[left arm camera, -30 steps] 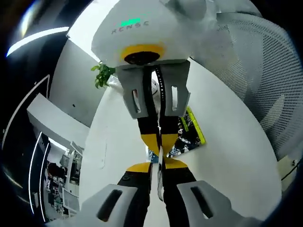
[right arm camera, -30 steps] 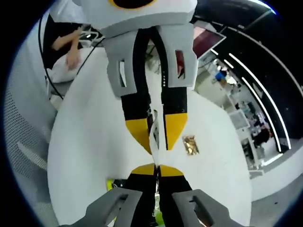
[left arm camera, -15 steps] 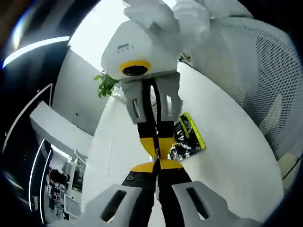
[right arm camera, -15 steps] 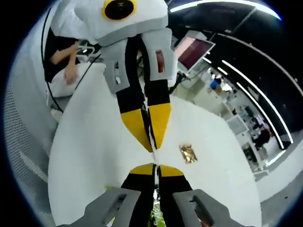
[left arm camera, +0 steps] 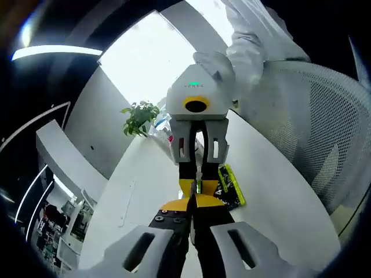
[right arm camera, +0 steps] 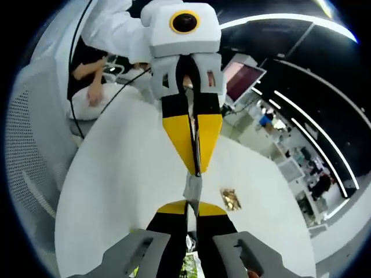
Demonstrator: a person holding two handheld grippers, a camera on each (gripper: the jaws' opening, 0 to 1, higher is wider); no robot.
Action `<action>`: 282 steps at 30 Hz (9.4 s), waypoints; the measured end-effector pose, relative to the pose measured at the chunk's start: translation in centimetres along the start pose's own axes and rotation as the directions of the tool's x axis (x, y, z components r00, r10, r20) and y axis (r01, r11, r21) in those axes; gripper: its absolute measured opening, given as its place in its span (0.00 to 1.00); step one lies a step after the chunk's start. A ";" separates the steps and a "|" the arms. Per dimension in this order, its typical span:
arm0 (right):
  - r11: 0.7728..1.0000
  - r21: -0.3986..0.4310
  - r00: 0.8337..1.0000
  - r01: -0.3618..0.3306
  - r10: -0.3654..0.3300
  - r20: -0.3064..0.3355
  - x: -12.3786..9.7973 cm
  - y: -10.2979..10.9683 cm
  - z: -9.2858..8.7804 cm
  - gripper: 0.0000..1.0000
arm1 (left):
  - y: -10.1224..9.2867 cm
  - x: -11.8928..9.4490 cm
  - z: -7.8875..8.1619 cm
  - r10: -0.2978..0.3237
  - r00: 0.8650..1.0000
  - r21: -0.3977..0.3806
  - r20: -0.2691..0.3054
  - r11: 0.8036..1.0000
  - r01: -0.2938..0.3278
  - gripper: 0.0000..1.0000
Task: Arrange the skincare products in the storage area until every visible bottle or jar stands upright without overlapping.
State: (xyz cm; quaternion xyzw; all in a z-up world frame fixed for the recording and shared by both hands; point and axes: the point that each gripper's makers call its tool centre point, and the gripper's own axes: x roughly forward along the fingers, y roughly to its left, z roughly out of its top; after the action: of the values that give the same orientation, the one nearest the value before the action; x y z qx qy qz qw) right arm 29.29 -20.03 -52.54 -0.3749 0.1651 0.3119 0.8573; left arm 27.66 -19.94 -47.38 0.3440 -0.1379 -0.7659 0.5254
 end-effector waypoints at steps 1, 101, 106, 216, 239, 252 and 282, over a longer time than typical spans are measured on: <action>1.000 -0.022 1.000 0.001 -0.001 -0.001 -0.1 0.0 0.1 0.00 | -0.2 -0.1 0.1 -0.016 1.000 -0.017 0.015 1.000 0.016 0.01; 0.962 -0.175 0.902 -0.209 0.120 -0.415 4.1 7.2 -4.9 0.00 | -5.5 1.7 -9.0 -0.055 0.955 -0.514 -0.292 0.851 -0.108 0.03; 0.973 -0.119 0.892 -0.198 0.129 -0.433 4.3 7.0 -5.2 0.00 | -6.3 2.6 -10.0 -0.081 0.946 -0.522 -0.315 0.847 -0.102 0.03; 0.625 0.641 0.891 0.445 -0.241 -0.384 -17.3 5.5 -4.0 0.99 | -5.4 -8.1 0.1 0.226 0.930 -0.714 -0.289 0.596 -0.367 0.99; 0.609 0.634 0.877 0.476 -0.277 -0.392 -16.9 3.9 -4.0 1.00 | -4.8 -6.6 -0.6 0.192 0.943 -0.732 -0.271 0.596 -0.332 0.99; 0.630 0.646 0.902 0.430 -0.265 -0.341 -14.9 2.2 -3.3 1.00 | -4.4 -6.2 -1.7 0.178 0.941 -0.735 -0.289 0.588 -0.337 0.99; 0.717 0.657 0.970 0.233 -0.120 -0.213 -9.3 0.9 -0.2 0.63 | 0.7 -3.5 -5.5 0.141 0.936 -0.709 -0.323 0.619 -0.338 0.94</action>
State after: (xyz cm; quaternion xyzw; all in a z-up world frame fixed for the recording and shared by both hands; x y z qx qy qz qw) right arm 21.72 -23.54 -48.35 -0.0742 0.2965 0.1170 0.9449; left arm 32.56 -16.21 -49.66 0.1610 0.2113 -0.6290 0.7306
